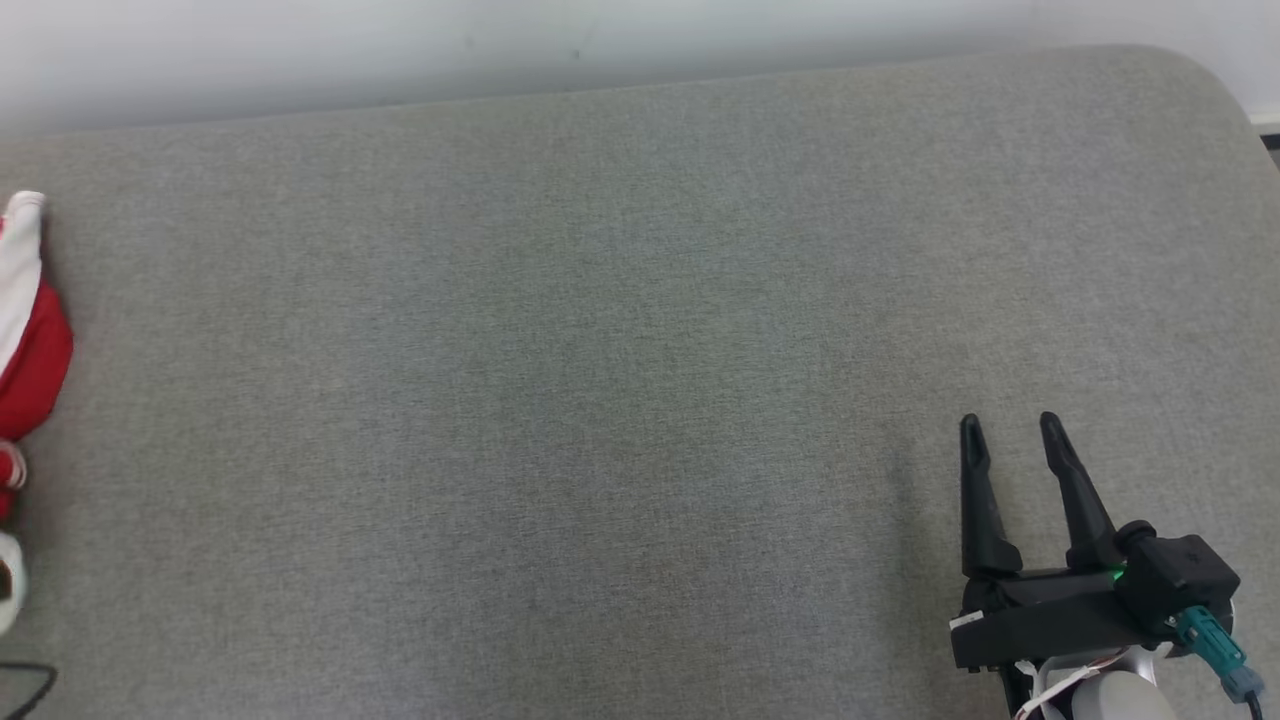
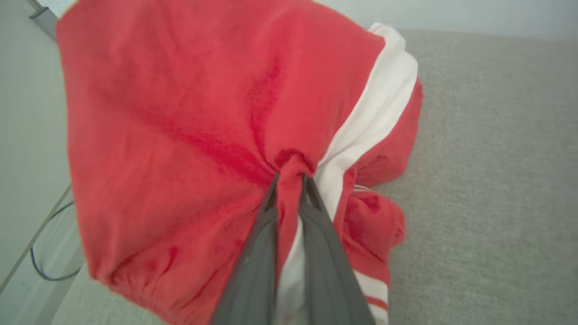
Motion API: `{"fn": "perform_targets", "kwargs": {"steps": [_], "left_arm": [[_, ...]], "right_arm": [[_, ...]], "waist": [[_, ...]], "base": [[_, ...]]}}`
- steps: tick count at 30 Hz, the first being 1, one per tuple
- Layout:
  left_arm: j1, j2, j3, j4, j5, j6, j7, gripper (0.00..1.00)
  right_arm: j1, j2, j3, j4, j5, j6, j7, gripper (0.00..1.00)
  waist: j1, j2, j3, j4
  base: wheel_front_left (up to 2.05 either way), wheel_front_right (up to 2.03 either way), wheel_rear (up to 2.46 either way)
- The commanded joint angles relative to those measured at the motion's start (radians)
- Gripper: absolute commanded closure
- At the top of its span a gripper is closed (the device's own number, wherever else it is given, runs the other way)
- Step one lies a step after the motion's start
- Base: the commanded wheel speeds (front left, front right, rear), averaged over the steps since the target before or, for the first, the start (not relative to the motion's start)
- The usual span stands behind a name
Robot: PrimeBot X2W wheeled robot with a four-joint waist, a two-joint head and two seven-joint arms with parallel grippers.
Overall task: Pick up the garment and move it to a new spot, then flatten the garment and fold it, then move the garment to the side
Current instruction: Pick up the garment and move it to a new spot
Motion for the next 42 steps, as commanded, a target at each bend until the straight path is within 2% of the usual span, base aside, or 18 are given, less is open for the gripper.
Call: {"fn": "perform_targets", "kwargs": {"steps": [1, 7, 11, 16, 23, 24, 32, 37, 42], "left_arm": [[-0.024, 0.006, -0.003, -0.023, 0.008, 0.004, -0.042, 1.0], [-0.069, 0.013, -0.006, -0.131, -0.003, -0.004, -0.164, 1.0], [-0.098, 0.016, -0.004, -0.228, -0.014, -0.008, -0.203, 1.0], [-0.145, 0.007, -0.057, -0.395, -0.002, -0.013, -0.191, 1.0], [-0.212, -0.037, -0.15, -0.653, -0.021, -0.02, -0.112, 1.0], [-0.212, -0.037, -0.15, -0.653, -0.021, -0.02, -0.112, 1.0], [-0.269, -0.155, -0.259, -0.851, -0.058, -0.018, -0.041, 1.0], [-0.28, -0.257, -0.338, -0.879, -0.067, -0.006, -0.035, 1.0], [-0.242, -0.34, -0.418, -0.842, -0.068, -0.007, -0.05, 1.0]], "right_arm": [[0.012, -0.001, -0.009, -0.001, -0.005, -0.002, -0.001, 0.0], [0.021, -0.001, -0.01, 0.005, 0.004, -0.002, -0.001, 0.0], [0.033, -0.001, -0.003, 0.012, 0.011, -0.002, -0.001, 0.0], [0.044, -0.001, 0.002, 0.02, 0.023, -0.002, -0.001, 0.0], [0.045, 0.0, 0.007, 0.025, 0.047, -0.002, -0.001, 0.0], [0.045, 0.0, 0.007, 0.025, 0.047, -0.002, -0.001, 0.0], [0.042, 0.0, 0.015, 0.036, 0.068, -0.002, -0.001, 0.0], [0.042, 0.0, 0.015, 0.042, 0.079, -0.002, -0.001, 0.0], [0.039, -0.001, 0.022, 0.043, 0.085, -0.002, -0.001, 0.0]], "waist": [[0.0, -0.0001, -0.009, 0.014], [0.0, -0.0001, -0.035, 0.05], [0.0, -0.0001, -0.059, 0.059], [0.0, -0.0001, -0.089, 0.058], [0.0, -0.0001, -0.105, 0.019], [0.0, -0.0001, -0.105, 0.019], [0.0, -0.0001, -0.105, -0.068], [0.0, -0.0001, -0.098, -0.128], [0.0, -0.0001, -0.081, -0.177]], "base": [[0.0, 0.0, 0.0], [0.0, 0.0, 0.0], [0.0, 0.0, 0.0], [0.0, 0.0, 0.0], [0.0, 0.0, 0.0], [0.0, 0.0, 0.0], [0.0, 0.0, 0.0], [0.0, 0.0, 0.0], [0.0, 0.0, 0.0]]}}
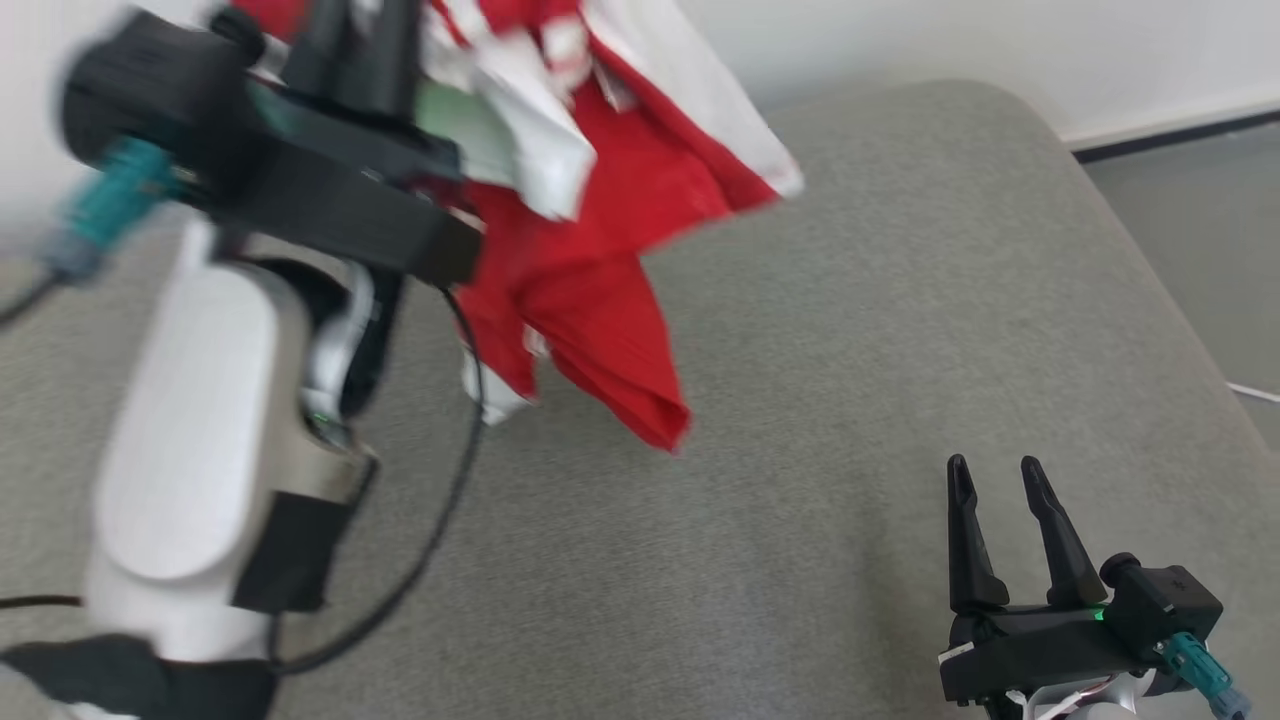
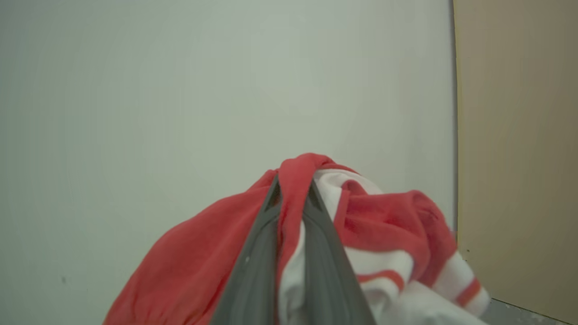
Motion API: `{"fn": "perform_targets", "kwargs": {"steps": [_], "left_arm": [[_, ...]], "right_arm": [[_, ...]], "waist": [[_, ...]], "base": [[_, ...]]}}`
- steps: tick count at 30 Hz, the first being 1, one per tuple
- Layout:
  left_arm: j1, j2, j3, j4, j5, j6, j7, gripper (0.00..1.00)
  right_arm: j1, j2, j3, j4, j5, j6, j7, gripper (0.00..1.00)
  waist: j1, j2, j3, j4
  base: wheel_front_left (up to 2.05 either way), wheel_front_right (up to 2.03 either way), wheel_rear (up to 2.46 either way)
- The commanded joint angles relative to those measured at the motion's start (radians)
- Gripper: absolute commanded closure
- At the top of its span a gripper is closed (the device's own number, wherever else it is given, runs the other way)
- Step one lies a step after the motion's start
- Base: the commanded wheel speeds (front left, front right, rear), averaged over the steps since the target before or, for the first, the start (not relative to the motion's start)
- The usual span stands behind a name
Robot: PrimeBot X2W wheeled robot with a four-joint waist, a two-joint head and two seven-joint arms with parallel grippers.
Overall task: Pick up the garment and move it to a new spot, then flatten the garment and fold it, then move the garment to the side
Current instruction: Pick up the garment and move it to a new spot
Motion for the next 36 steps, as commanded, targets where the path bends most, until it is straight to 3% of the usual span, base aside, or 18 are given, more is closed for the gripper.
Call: {"fn": "perform_targets", "kwargs": {"steps": [1, 7, 18, 27, 28, 29, 36], "left_arm": [[0.026, -0.012, -0.011, 0.014, -0.002, -0.001, -0.01, 1.0], [0.126, -0.045, -0.068, 0.124, -0.016, -0.005, -0.047, 1.0], [0.286, -0.084, -0.178, 0.513, -0.036, -0.013, -0.16, 1.0], [0.226, -0.104, -0.213, 0.583, -0.06, -0.018, -0.199, 1.0], [0.219, -0.105, -0.213, 0.575, -0.059, -0.016, -0.202, 0.42], [0.215, -0.107, -0.213, 0.567, -0.061, -0.015, -0.204, 0.0], [0.231, -0.11, -0.191, 0.424, -0.042, -0.012, -0.204, 0.0]], "right_arm": [[-0.001, 0.0, -0.001, 0.0, 0.007, -0.002, -0.001, 0.0], [-0.004, 0.0, -0.011, 0.004, 0.002, -0.002, -0.001, 0.0], [-0.038, 0.0, 0.017, 0.023, -0.014, -0.002, -0.001, 0.0], [-0.016, 0.0, 0.015, 0.03, -0.014, -0.002, -0.001, 0.0], [-0.013, 0.0, 0.015, 0.029, -0.012, -0.002, -0.001, 0.0], [-0.008, 0.0, 0.013, 0.028, -0.009, -0.002, -0.001, 0.0], [0.009, 0.0, 0.002, 0.032, -0.003, -0.002, -0.001, 0.0]], "waist": [[0.0001, 0.0, 0.02, -0.039], [0.0001, 0.0, 0.041, -0.052], [0.0001, 0.0, 0.056, -0.022], [0.0001, 0.0, 0.028, 0.001], [0.0001, 0.0, 0.023, 0.004], [0.0001, 0.0, 0.018, 0.009], [0.0001, 0.0, 0.002, 0.049]], "base": [[0.0, 0.0, 0.0], [0.0, 0.0, 0.0], [0.0, 0.0, 0.0], [0.0, 0.0, 0.0], [0.0, 0.0, 0.0], [0.0, 0.0, 0.0], [0.0, 0.0, 0.0]]}}
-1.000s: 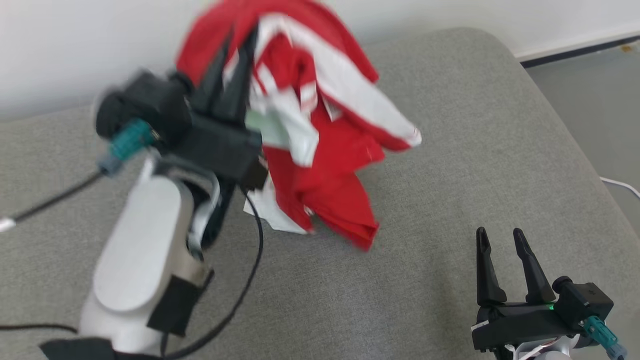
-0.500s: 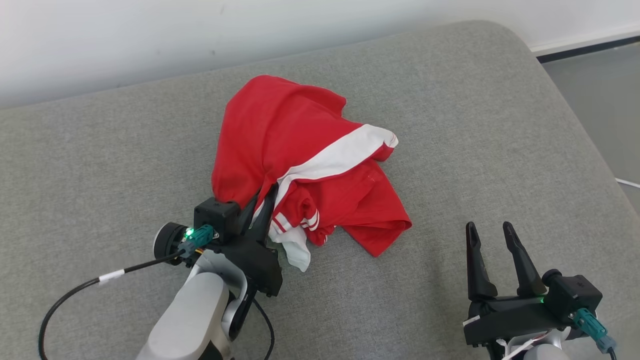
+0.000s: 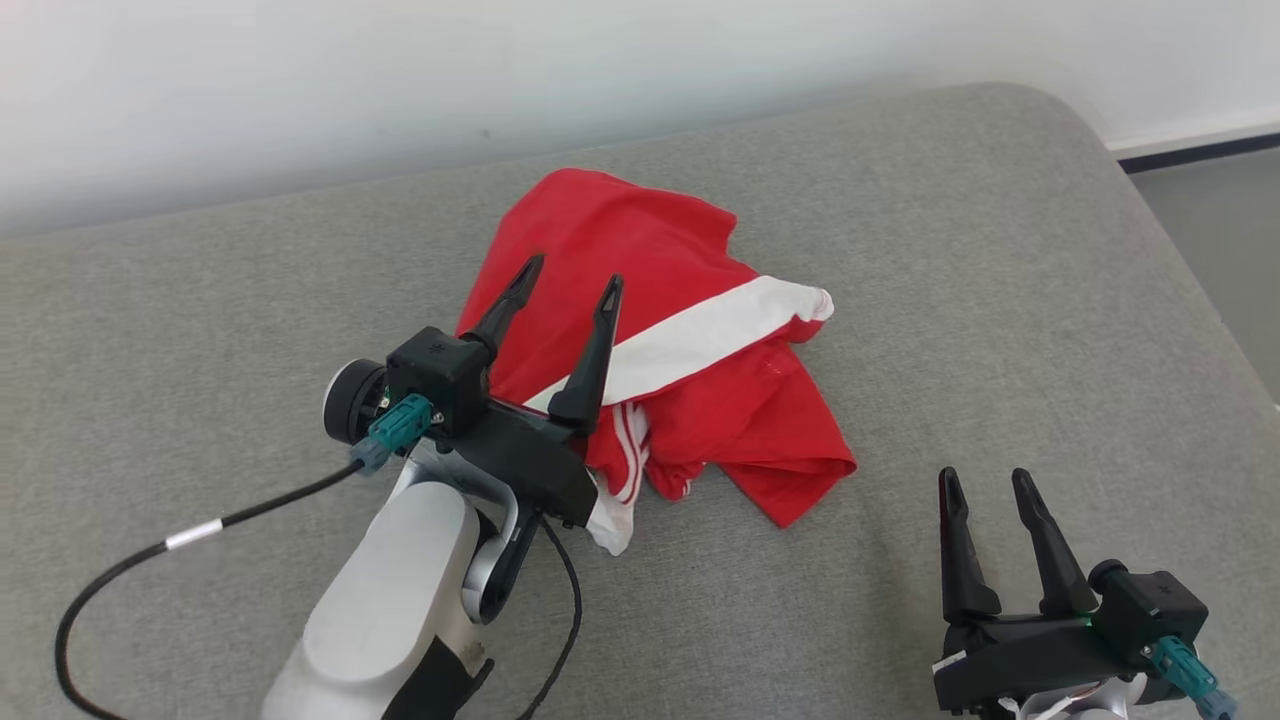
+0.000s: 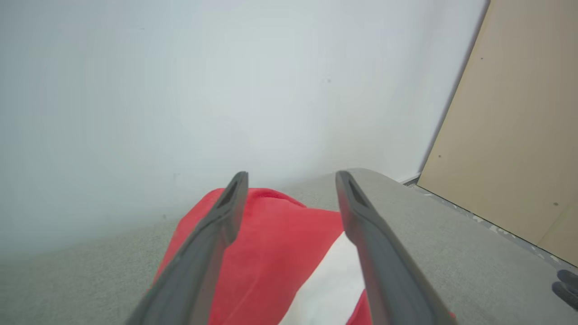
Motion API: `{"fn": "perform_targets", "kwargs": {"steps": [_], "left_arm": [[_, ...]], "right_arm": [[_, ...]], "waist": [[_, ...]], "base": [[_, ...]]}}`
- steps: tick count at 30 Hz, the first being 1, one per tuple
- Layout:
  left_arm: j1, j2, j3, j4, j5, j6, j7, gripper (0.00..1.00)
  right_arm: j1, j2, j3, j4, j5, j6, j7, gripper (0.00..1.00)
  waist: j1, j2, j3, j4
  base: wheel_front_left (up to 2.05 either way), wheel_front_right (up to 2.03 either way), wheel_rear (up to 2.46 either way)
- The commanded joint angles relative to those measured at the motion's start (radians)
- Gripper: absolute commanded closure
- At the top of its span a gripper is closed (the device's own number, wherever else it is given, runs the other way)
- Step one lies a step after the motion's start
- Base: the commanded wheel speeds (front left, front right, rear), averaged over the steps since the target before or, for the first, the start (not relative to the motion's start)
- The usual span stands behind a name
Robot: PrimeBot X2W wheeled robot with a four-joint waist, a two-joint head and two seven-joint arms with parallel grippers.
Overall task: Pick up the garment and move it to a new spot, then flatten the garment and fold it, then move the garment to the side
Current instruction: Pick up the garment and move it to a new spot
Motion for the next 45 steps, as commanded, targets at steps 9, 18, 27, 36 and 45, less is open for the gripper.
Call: {"fn": "perform_targets", "kwargs": {"steps": [9, 18, 27, 36, 45], "left_arm": [[0.103, 0.02, 0.067, -0.133, 0.044, 0.026, -0.003, 0.0], [0.14, 0.018, 0.049, -0.111, 0.074, 0.015, -0.003, 0.0], [0.081, 0.013, -0.041, 0.0, 0.118, 0.007, -0.003, 0.0], [0.003, 0.03, -0.088, 0.181, 0.164, 0.003, -0.002, 0.0], [-0.036, 0.024, -0.093, 0.267, 0.163, 0.005, -0.003, 1.0]], "right_arm": [[0.013, 0.0, -0.005, -0.005, -0.008, -0.002, -0.001, 0.0], [0.008, 0.0, -0.005, -0.002, -0.009, -0.002, -0.001, 0.0], [-0.004, 0.0, 0.01, 0.0, 0.004, -0.002, -0.001, 0.0], [-0.003, 0.0, 0.008, 0.006, 0.017, -0.002, -0.001, 0.0], [0.005, 0.0, 0.003, 0.001, 0.022, -0.002, -0.001, 0.0]], "waist": [[0.0, 0.0, -0.006, 0.038], [0.0, 0.0, -0.007, 0.037], [0.0, 0.0, -0.001, -0.008], [0.0, 0.0, 0.007, -0.053], [0.0, 0.0, -0.004, -0.057]], "base": [[0.0, 0.0, 0.0], [0.0, 0.0, 0.0], [0.0, 0.0, 0.0], [0.0, 0.0, 0.0], [0.0, 0.0, 0.0]]}}
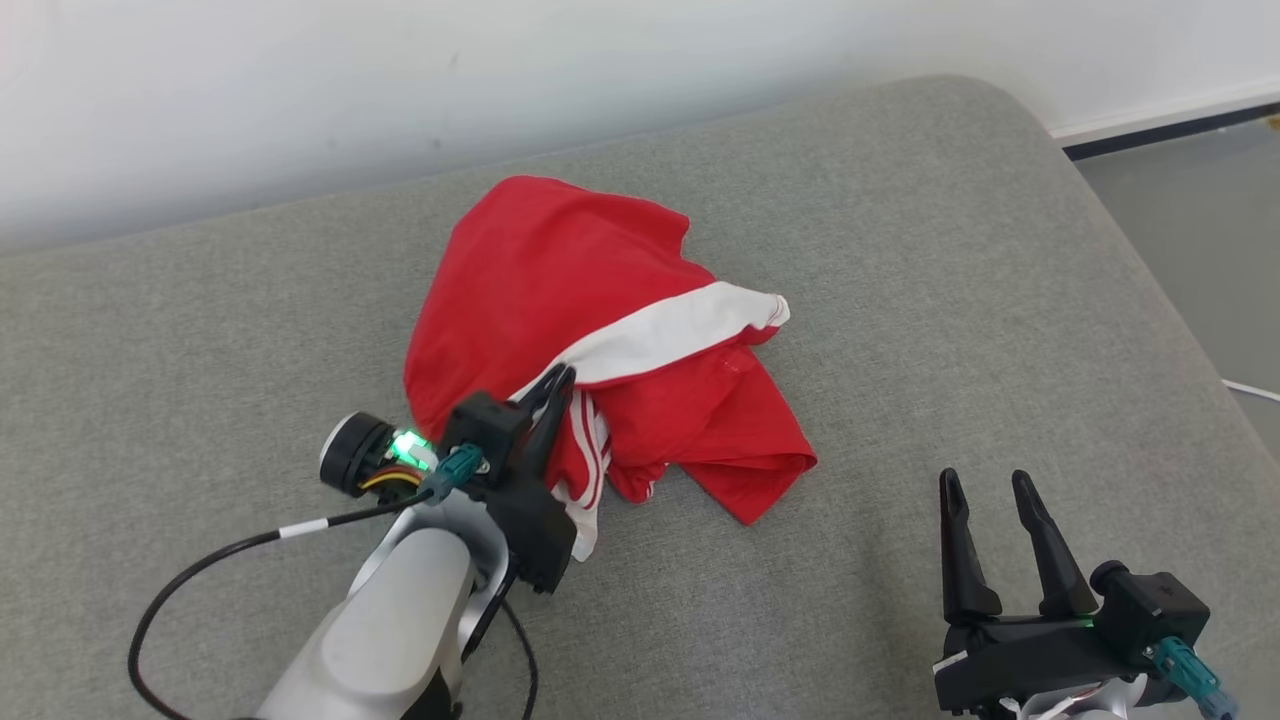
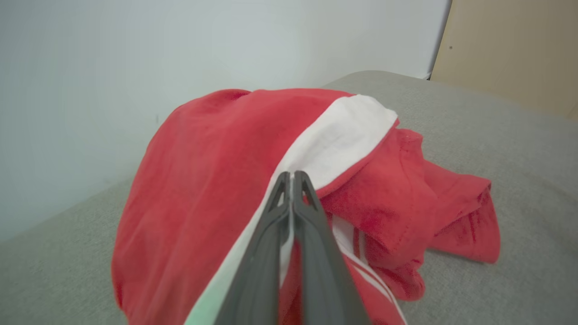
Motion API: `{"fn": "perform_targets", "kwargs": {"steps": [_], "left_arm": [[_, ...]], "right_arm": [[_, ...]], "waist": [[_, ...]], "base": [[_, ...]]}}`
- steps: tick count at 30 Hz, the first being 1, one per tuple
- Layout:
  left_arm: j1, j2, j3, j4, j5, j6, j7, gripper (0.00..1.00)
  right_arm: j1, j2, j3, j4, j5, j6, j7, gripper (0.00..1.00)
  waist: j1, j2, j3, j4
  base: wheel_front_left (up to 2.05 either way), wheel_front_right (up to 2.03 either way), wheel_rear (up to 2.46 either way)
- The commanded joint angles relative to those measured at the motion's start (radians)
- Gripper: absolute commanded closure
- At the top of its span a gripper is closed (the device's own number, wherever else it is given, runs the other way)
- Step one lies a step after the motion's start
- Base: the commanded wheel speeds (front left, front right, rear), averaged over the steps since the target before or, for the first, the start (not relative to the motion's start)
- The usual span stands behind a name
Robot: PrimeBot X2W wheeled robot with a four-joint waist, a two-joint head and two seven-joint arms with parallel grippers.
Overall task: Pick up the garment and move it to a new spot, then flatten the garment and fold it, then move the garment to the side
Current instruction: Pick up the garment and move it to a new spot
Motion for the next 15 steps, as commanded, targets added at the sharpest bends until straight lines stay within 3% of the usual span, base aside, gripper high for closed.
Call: {"fn": "perform_targets", "kwargs": {"steps": [1, 9, 15], "left_arm": [[-0.016, -0.005, 0.005, -0.012, -0.01, -0.001, -0.003, 1.0], [-0.071, -0.016, 0.009, -0.083, -0.046, -0.008, -0.003, 1.0], [-0.207, 0.029, -0.041, -0.209, -0.065, -0.006, 0.001, 1.0]], "right_arm": [[0.007, 0.0, -0.004, -0.005, 0.006, -0.002, -0.001, 0.0], [0.019, 0.0, -0.014, -0.005, 0.005, -0.002, -0.001, 0.0], [0.03, 0.0, -0.014, -0.001, 0.012, -0.002, -0.001, 0.0]], "waist": [[0.0, 0.0, -0.003, 0.006], [0.0, 0.0, -0.018, 0.04], [0.0, 0.0, -0.042, 0.061]], "base": [[0.0, 0.0, 0.0], [0.0, 0.0, 0.0], [0.0, 0.0, 0.0]]}}
